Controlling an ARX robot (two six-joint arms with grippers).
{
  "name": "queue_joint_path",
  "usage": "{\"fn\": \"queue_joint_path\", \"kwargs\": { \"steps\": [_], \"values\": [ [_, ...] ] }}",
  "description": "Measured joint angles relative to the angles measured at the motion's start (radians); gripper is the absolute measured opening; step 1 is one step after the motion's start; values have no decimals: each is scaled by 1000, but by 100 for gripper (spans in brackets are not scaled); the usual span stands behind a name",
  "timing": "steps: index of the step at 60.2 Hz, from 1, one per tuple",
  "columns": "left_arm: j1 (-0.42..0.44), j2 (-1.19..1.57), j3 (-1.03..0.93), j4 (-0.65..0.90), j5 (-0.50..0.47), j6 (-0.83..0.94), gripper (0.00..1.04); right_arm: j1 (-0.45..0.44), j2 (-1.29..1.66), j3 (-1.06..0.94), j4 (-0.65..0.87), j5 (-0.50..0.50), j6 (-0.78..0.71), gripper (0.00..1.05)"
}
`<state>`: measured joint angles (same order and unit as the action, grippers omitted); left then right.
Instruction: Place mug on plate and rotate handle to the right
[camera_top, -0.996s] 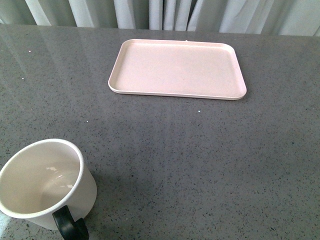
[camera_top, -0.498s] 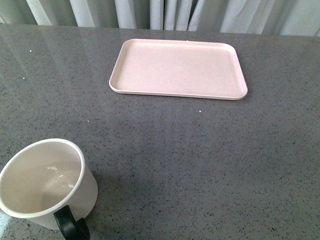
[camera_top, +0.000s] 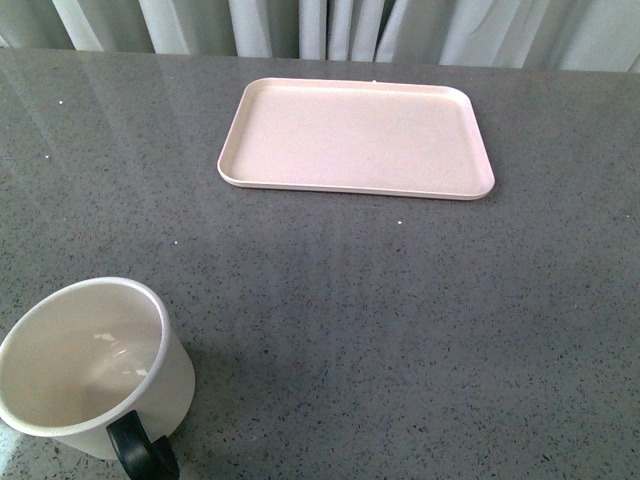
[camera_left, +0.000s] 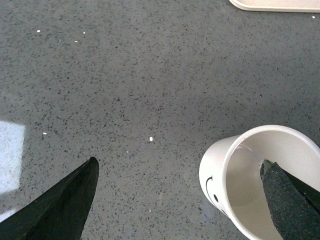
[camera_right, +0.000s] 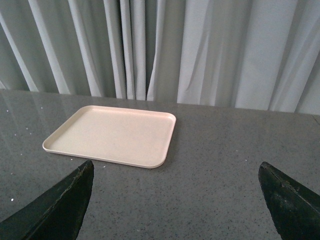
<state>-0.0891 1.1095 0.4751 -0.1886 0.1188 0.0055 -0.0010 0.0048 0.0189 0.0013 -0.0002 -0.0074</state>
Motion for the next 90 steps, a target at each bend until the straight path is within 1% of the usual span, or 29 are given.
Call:
{"fn": "queue_joint_path", "kwargs": {
  "steps": [9, 29, 53, 70, 77, 79, 82, 83, 85, 86, 88, 90],
  "values": [
    [-25, 64, 13, 8, 26, 42, 96, 0, 0, 0, 0, 0, 0, 96],
    [-37, 179, 45, 8, 92, 142, 96, 0, 0, 0, 0, 0, 0, 96],
    [-45, 351, 106, 26, 115, 226, 96, 0, 0, 0, 0, 0, 0, 96],
    [-62, 419, 140, 46, 116, 249, 95, 0, 0, 0, 0, 0, 0, 96],
    [-68, 435, 142, 50, 114, 257, 80, 0, 0, 0, 0, 0, 0, 96],
    [-71, 439, 142, 51, 114, 260, 73, 0, 0, 0, 0, 0, 0, 96],
    [-72, 441, 142, 51, 115, 260, 68, 0, 0, 0, 0, 0, 0, 96],
    [-73, 443, 143, 51, 115, 260, 65, 0, 0, 0, 0, 0, 0, 96],
    [-74, 443, 143, 51, 116, 260, 62, 0, 0, 0, 0, 0, 0, 96],
    [-75, 444, 144, 51, 117, 261, 57, 0, 0, 0, 0, 0, 0, 96],
    [-77, 445, 145, 51, 119, 261, 54, 0, 0, 0, 0, 0, 0, 96],
    [-79, 445, 146, 51, 121, 261, 47, 0, 0, 0, 0, 0, 0, 96]
  ]
}}
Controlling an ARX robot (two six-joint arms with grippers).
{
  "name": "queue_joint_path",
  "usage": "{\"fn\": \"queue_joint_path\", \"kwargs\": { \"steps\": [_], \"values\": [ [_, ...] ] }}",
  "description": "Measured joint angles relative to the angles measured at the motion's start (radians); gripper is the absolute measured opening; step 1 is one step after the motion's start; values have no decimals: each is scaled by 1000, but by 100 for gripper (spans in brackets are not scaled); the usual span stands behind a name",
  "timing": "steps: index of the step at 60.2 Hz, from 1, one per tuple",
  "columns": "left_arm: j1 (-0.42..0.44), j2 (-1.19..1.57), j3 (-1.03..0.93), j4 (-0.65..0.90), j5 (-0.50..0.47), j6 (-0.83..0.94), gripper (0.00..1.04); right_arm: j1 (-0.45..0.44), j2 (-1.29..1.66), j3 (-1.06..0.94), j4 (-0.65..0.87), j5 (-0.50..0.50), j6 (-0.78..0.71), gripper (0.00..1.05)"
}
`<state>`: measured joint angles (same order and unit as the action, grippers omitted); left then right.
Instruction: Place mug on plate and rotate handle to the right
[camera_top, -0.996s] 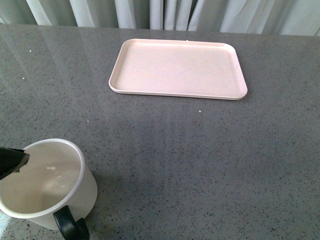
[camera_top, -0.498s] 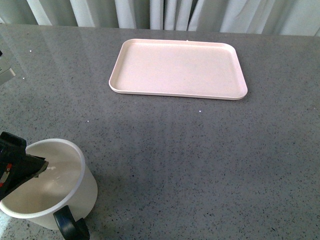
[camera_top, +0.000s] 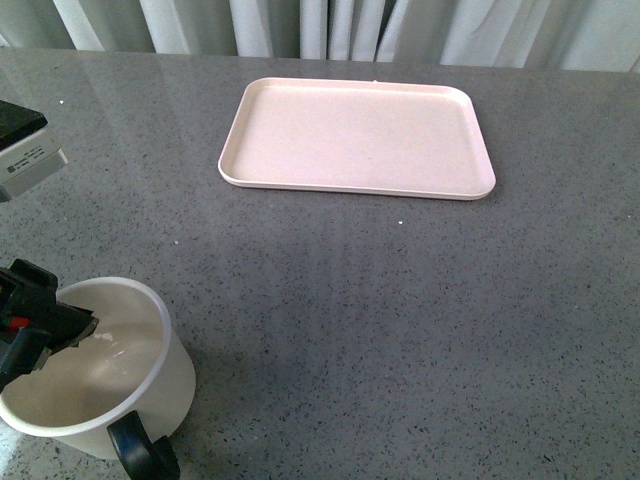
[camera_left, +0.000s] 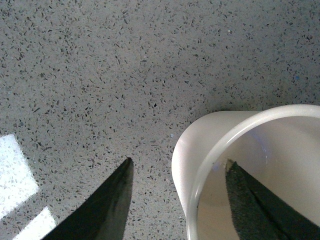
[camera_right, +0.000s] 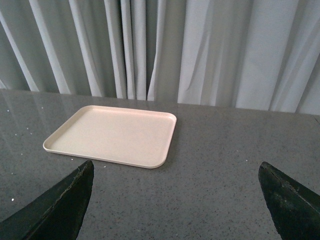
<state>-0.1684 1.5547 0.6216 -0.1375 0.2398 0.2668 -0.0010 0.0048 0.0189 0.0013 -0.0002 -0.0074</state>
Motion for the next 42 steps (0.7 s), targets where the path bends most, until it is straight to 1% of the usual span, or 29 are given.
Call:
{"fn": "queue_joint_path", "kwargs": {
  "steps": [6, 8, 13, 15, 29, 37, 42],
  "values": [
    [-6, 1, 8, -7, 6, 7, 25, 0, 0, 0, 0, 0, 0, 96],
    [-6, 2, 10, -12, 13, 10, 16, 0, 0, 0, 0, 0, 0, 96],
    [-8, 1, 13, -17, 20, 17, 5, 0, 0, 0, 0, 0, 0, 96],
    [-8, 1, 14, -21, 23, 10, 2, 0, 0, 0, 0, 0, 0, 96],
    [-8, -48, 29, -86, 29, 2, 2, 0, 0, 0, 0, 0, 0, 96],
    [-18, -74, 76, -119, 24, -26, 2, 0, 0, 0, 0, 0, 0, 96],
    [-42, -72, 132, -132, 16, -38, 2, 0, 0, 0, 0, 0, 0, 96]
  ]
}}
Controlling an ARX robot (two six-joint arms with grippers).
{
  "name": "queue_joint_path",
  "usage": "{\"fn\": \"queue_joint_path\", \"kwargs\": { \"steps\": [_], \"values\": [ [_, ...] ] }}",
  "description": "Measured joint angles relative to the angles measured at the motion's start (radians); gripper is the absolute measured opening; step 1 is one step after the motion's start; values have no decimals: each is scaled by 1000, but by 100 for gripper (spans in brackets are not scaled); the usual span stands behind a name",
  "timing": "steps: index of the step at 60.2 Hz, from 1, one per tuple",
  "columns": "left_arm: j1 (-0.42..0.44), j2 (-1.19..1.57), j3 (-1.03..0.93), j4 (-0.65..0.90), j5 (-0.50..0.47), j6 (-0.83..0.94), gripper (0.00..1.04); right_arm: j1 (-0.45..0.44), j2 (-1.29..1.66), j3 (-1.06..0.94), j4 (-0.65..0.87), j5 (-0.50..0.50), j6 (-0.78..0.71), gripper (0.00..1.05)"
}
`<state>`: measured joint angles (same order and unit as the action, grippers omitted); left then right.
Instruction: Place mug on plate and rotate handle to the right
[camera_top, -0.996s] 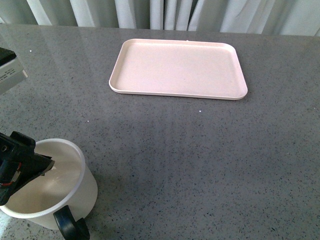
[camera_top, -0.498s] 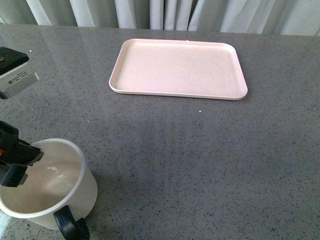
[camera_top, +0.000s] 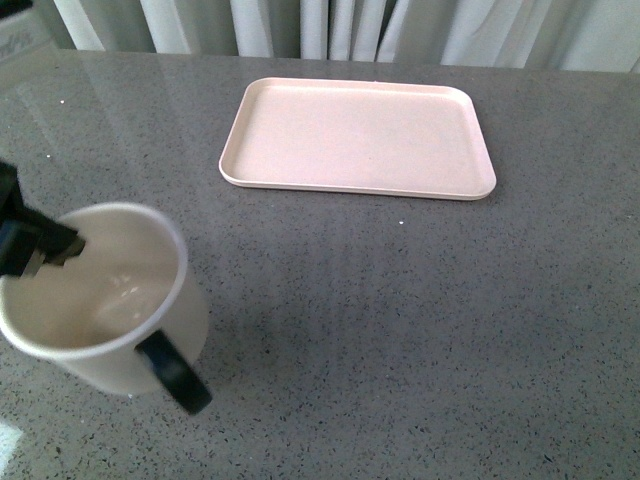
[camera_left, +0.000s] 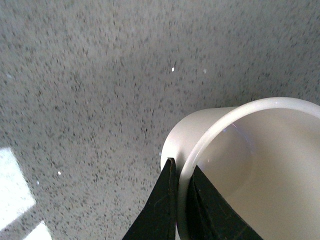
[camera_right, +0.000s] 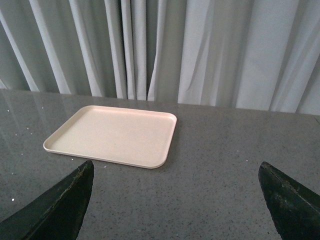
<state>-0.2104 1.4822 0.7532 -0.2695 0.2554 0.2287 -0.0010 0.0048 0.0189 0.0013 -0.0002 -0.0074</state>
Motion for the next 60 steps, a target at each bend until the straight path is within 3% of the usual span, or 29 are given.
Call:
{"fn": "queue_joint_path", "kwargs": {
  "steps": [8, 24, 37, 60],
  "values": [
    [-40, 54, 114, -6, -2, -18, 2, 0, 0, 0, 0, 0, 0, 96],
    [-134, 403, 579, -87, -4, -34, 2, 0, 0, 0, 0, 0, 0, 96],
    [-169, 652, 937, -198, 6, -35, 2, 0, 0, 0, 0, 0, 0, 96],
    [-181, 945, 1356, -349, 18, -51, 2, 0, 0, 0, 0, 0, 0, 96]
  ]
}}
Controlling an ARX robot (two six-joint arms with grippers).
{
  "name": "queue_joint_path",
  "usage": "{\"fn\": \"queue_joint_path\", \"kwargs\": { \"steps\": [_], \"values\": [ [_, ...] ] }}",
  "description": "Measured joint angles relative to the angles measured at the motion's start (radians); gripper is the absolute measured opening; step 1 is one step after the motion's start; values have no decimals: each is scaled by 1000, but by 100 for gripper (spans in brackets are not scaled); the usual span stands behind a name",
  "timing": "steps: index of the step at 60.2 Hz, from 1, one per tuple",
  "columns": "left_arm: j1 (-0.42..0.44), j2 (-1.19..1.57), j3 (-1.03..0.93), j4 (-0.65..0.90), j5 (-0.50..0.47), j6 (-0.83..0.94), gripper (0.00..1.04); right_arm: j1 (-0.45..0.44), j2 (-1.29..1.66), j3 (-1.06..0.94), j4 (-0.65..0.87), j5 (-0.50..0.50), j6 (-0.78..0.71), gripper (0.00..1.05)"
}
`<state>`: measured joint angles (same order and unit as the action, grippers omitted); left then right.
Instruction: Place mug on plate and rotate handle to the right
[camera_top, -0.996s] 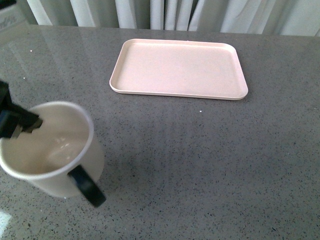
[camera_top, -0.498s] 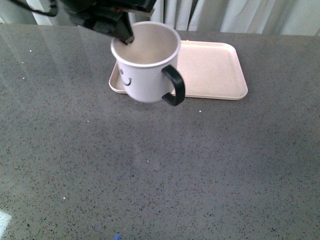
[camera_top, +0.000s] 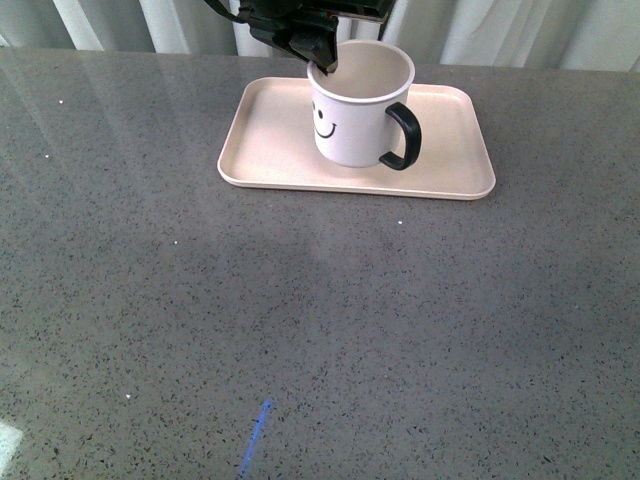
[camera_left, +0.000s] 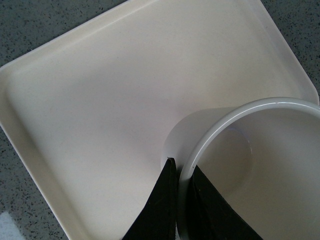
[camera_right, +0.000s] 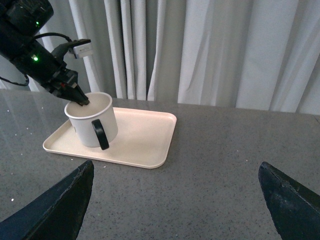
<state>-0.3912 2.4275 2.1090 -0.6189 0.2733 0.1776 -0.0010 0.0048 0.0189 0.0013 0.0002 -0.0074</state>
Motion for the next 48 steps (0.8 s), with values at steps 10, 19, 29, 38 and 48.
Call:
{"fn": "queue_joint_path", "kwargs": {
  "steps": [10, 19, 29, 38, 48],
  "values": [
    [-4, 87, 130, -65, 0, 0, 2, 0, 0, 0, 0, 0, 0, 96],
    [-5, 177, 275, -134, -4, 1, 2, 0, 0, 0, 0, 0, 0, 96],
    [-7, 224, 355, -175, -8, 3, 2, 0, 0, 0, 0, 0, 0, 96],
    [-12, 278, 448, -222, -12, 5, 2, 0, 0, 0, 0, 0, 0, 96],
    [-17, 304, 478, -234, -19, 6, 2, 0, 0, 0, 0, 0, 0, 96]
  ]
}}
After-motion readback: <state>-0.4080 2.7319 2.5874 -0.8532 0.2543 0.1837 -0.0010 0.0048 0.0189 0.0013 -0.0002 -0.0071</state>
